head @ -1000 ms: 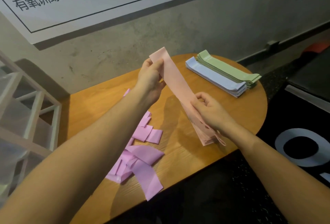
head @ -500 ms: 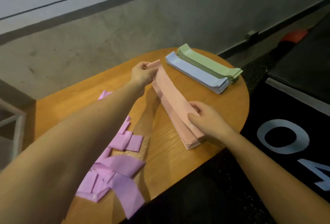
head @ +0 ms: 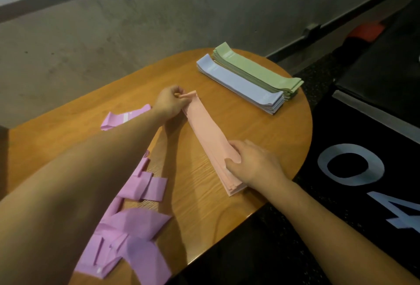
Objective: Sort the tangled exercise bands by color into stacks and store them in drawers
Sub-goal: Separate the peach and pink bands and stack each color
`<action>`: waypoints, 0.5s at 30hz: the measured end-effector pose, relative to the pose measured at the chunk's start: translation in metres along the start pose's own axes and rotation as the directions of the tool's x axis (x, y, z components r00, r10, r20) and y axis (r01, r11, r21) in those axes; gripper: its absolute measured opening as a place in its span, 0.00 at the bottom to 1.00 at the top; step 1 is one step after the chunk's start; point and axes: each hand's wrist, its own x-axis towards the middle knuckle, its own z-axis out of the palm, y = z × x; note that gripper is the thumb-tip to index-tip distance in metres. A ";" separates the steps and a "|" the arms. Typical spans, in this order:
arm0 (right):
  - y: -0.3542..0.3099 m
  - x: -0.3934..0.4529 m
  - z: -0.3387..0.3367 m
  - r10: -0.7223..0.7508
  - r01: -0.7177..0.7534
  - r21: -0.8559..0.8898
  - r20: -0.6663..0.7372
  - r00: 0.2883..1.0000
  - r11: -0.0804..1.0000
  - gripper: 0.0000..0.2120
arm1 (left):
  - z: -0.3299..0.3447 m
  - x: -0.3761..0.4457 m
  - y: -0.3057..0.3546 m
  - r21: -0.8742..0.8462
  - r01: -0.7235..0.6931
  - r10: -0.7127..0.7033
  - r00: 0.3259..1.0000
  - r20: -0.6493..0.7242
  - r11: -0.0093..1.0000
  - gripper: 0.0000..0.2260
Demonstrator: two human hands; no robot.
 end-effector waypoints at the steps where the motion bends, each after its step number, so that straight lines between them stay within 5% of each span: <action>1: 0.001 -0.001 0.002 0.001 -0.001 -0.005 -0.029 1.000 1.000 0.25 | 0.000 0.001 -0.002 0.004 -0.012 0.012 1.000 0.003 1.000 0.09; 4: 0.005 -0.002 0.005 0.011 -0.016 -0.039 -0.109 0.994 0.999 0.23 | -0.003 0.005 -0.001 0.000 -0.035 0.035 0.998 0.048 0.999 0.12; 9: 0.008 -0.004 0.000 0.046 -0.045 0.059 -0.017 0.999 0.997 0.25 | -0.015 0.011 0.012 0.030 -0.020 0.010 0.948 0.318 0.999 0.28; 15: 0.000 -0.005 -0.006 0.082 -0.084 0.047 0.060 0.995 0.995 0.25 | -0.021 0.020 0.027 0.207 0.018 -0.102 0.910 0.403 0.978 0.28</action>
